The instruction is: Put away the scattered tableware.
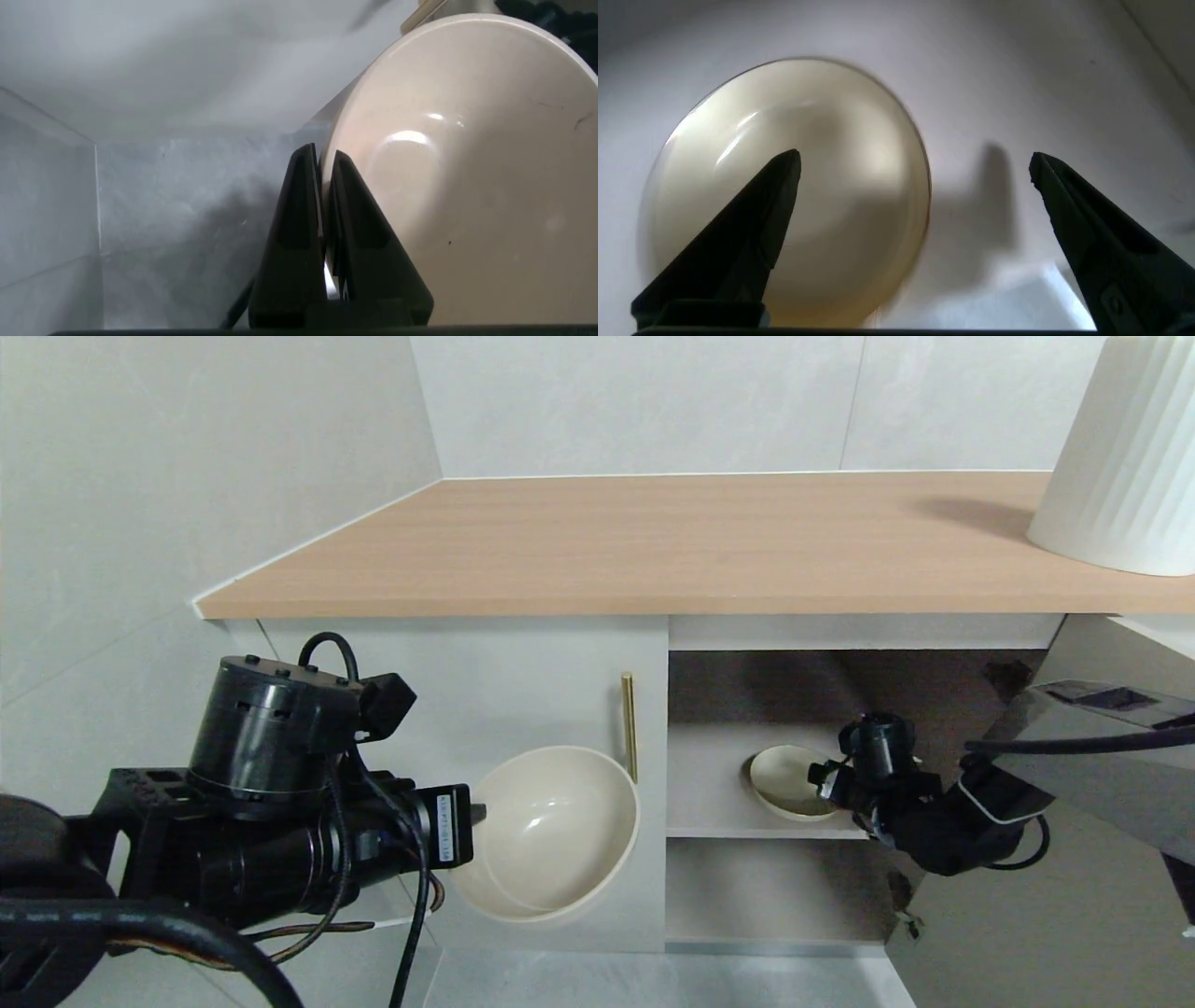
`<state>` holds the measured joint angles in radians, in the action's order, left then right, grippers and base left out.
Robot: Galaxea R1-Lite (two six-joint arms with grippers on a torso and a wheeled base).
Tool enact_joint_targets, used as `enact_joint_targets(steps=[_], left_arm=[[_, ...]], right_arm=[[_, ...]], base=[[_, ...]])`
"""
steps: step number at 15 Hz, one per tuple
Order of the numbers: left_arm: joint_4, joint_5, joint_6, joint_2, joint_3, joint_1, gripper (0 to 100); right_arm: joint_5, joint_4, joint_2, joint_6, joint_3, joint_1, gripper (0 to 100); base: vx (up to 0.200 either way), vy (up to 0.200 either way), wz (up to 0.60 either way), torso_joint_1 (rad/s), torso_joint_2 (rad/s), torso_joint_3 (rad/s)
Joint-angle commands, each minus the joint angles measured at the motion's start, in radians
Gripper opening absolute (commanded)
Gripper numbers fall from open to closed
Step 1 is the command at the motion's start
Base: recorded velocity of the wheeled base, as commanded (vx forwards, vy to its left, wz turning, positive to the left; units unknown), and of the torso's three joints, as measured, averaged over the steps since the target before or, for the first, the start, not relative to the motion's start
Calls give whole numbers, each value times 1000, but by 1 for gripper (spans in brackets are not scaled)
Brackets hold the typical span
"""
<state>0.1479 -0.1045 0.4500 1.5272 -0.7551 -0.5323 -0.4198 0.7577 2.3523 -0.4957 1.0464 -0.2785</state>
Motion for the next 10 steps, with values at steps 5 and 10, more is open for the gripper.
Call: enact_joint_targets(steps=[5, 10], left_arm=[[75, -6, -103, 154, -32, -92, 0], [75, -93, -109, 248, -52, -252, 0]], right_arm=[[325, -391, -651, 95, -289, -214, 100], [357, -563, -844, 125, -305, -389, 100]], base=[[0, 0, 0, 0, 0, 0], [0, 0, 0, 0, 0, 0]])
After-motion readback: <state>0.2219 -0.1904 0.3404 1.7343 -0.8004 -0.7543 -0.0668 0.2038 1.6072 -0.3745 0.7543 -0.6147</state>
